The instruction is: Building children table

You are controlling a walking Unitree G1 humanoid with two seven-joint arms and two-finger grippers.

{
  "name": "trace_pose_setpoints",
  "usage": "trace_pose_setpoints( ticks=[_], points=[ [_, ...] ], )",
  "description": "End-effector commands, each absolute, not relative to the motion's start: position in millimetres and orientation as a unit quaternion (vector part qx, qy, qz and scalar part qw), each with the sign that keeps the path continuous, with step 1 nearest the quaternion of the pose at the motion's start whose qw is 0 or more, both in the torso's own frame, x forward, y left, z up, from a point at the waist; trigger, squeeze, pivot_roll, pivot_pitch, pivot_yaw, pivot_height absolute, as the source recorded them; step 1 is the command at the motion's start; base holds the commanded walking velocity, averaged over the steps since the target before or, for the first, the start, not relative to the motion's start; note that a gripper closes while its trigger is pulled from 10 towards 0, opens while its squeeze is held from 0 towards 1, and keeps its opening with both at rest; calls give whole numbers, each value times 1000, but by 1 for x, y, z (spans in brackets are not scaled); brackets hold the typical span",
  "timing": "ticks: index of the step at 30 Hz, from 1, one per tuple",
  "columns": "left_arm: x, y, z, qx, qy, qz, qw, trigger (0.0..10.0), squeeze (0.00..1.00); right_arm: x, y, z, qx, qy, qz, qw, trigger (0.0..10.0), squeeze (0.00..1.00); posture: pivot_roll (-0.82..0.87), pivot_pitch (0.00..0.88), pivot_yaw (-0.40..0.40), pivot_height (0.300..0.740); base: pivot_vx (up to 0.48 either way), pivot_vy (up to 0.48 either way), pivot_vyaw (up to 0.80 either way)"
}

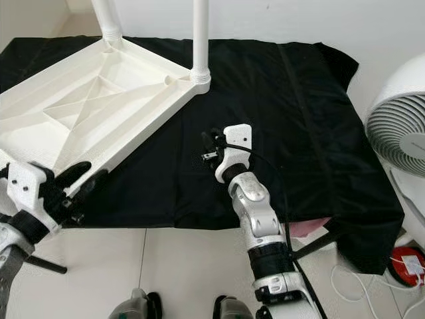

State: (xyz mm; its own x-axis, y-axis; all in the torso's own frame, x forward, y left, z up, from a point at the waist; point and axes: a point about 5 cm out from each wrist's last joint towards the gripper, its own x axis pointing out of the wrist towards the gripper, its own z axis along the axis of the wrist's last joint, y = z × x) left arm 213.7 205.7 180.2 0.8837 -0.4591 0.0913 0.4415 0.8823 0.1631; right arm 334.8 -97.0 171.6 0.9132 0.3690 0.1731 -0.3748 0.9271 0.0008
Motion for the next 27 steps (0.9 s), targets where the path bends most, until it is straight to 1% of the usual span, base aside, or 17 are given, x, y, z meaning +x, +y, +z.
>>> trace_pose_setpoints(
  ticks=[1,8,11,15,17,20,27],
  points=[
    [210,208,183,72,-75,-224,969,10000,0,337,-97,170,4,-82,182,980,10000,0,80,144,-15,740,0,0,0],
    [195,220,178,70,-75,-212,972,10000,0,346,-102,171,-26,-91,162,982,10000,0,100,153,-30,740,0,0,0],
    [193,221,177,70,-74,-212,972,10000,0,346,-103,171,-29,-92,160,982,10000,0,100,153,-30,740,0,0,0],
    [187,225,177,70,-72,-218,971,10000,0,348,-108,169,-33,-92,153,983,10000,0,99,152,-32,740,0,0,0],
    [180,227,173,71,-58,-239,967,10000,0,352,-113,169,-35,-93,145,984,10000,0,94,150,-31,740,0,0,0],
    [177,227,168,67,-46,-253,964,10000,0,354,-115,170,-37,-93,142,985,10000,0,96,146,-32,740,0,0,0],
    [179,224,169,76,-55,-255,962,10000,0,358,-119,168,-42,-95,134,985,10000,0,96,131,-28,740,0,0,0]
  ],
)
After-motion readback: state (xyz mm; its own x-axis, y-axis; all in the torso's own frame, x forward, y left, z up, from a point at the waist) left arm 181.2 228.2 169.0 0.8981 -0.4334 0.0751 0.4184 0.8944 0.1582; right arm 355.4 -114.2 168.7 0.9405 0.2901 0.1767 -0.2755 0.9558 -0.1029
